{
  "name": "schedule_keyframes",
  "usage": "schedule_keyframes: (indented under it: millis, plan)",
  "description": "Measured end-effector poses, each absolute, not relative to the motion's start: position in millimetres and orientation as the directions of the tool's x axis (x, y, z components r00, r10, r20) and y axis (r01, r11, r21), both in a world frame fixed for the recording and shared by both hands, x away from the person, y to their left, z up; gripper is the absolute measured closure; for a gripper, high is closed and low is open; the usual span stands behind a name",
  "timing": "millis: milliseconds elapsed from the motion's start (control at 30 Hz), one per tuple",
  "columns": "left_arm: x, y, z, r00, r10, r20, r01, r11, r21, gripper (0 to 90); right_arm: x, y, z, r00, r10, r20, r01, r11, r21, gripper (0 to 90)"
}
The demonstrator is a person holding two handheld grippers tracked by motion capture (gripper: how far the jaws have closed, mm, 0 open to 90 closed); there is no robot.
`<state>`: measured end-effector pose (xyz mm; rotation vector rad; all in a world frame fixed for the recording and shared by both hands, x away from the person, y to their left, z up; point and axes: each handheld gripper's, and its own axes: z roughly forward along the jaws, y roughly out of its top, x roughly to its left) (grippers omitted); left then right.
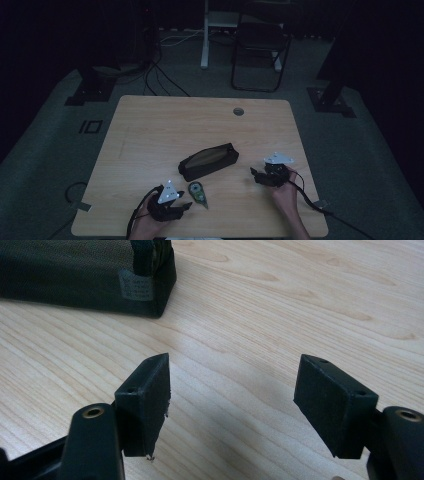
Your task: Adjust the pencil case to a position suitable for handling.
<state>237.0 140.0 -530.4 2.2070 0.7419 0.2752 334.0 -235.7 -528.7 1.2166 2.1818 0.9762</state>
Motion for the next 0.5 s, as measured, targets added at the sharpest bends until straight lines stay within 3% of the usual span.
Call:
schedule_keyframes:
  millis: [500]
  plan:
    - [242, 106, -544, 0.873, 0.485, -0.048, 0.379, -0.614, 0.692, 54.3, 335, -234, -532, -0.509, 0.859, -0.055, 0.534, 0.366, 0.762, 30.2]
